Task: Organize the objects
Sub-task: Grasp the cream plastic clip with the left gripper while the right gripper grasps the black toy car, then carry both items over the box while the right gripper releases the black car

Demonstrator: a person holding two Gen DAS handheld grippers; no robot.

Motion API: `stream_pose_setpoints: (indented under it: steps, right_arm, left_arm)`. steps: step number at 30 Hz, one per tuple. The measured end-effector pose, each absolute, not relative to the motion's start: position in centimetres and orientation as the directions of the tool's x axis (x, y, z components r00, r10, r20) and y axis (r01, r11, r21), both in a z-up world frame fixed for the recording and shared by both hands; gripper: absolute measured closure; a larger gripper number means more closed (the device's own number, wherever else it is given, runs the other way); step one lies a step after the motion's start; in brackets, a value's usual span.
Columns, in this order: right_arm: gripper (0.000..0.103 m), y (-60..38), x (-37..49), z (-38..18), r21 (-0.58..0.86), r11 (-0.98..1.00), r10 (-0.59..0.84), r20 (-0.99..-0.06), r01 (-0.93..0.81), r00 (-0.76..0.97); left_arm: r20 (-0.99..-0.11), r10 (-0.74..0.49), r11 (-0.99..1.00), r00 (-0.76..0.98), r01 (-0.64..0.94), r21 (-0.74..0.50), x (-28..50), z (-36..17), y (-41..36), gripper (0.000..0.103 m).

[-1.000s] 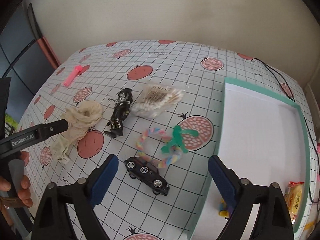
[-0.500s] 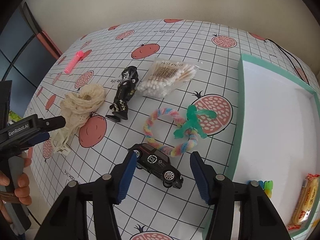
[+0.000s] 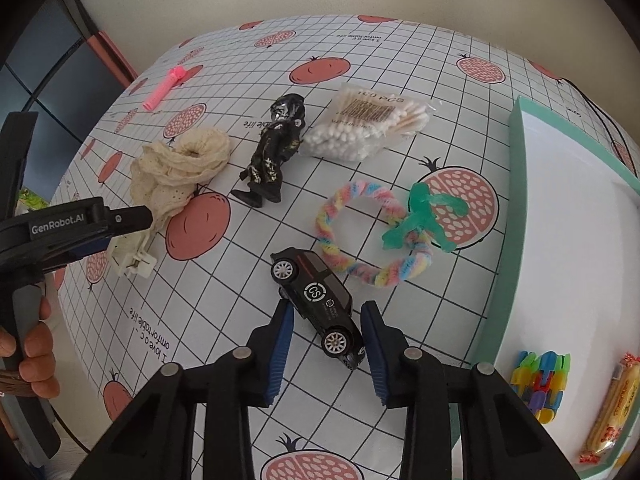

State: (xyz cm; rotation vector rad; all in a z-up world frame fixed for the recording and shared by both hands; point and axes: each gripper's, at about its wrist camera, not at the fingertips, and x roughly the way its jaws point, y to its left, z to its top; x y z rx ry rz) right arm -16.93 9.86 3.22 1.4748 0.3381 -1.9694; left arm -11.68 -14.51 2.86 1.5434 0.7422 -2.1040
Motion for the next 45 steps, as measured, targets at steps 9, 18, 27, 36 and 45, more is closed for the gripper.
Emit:
stream_pose_setpoints:
  steps: [9, 18, 27, 36, 45]
  right_arm:
    - [0.073, 8.5, -16.5, 2.4, 0.149, -0.741, -0.312, -0.94, 0.655, -0.139]
    - [0.074, 8.7, -16.4, 3.3, 0.176, -0.735, -0.352, -0.924, 0.655, -0.146]
    - [0.078, 9.5, -16.8, 5.6, 0.23, -0.736, -0.44, -0.877, 0.637, -0.192]
    - [0.078, 10.0, -16.5, 6.5, 0.237, -0.728, -0.464, -0.861, 0.644, -0.208]
    - [0.078, 12.4, -17.1, 7.7, 0.233, -0.757, -0.472, -0.841, 0.611, -0.264]
  left_arm:
    - [-0.965, -0.003, -0.754, -0.262, 0.635, -0.17, -11.6, 1.9, -14.7, 0.059]
    - [-0.959, -0.026, -0.764, -0.281, 0.625, -0.162, -11.7, 2.9, -14.0, 0.065]
    - [-0.927, -0.037, -0.773, -0.372, 0.599, -0.21, -11.6, 5.6, -13.0, 0.067]
    - [-0.911, -0.03, -0.785, -0.412, 0.573, -0.233, -12.1, 6.8, -12.1, 0.068]
    - [-0.896, -0.04, -0.806, -0.443, 0.544, -0.234, -12.5, 7.7, -10.2, 0.068]
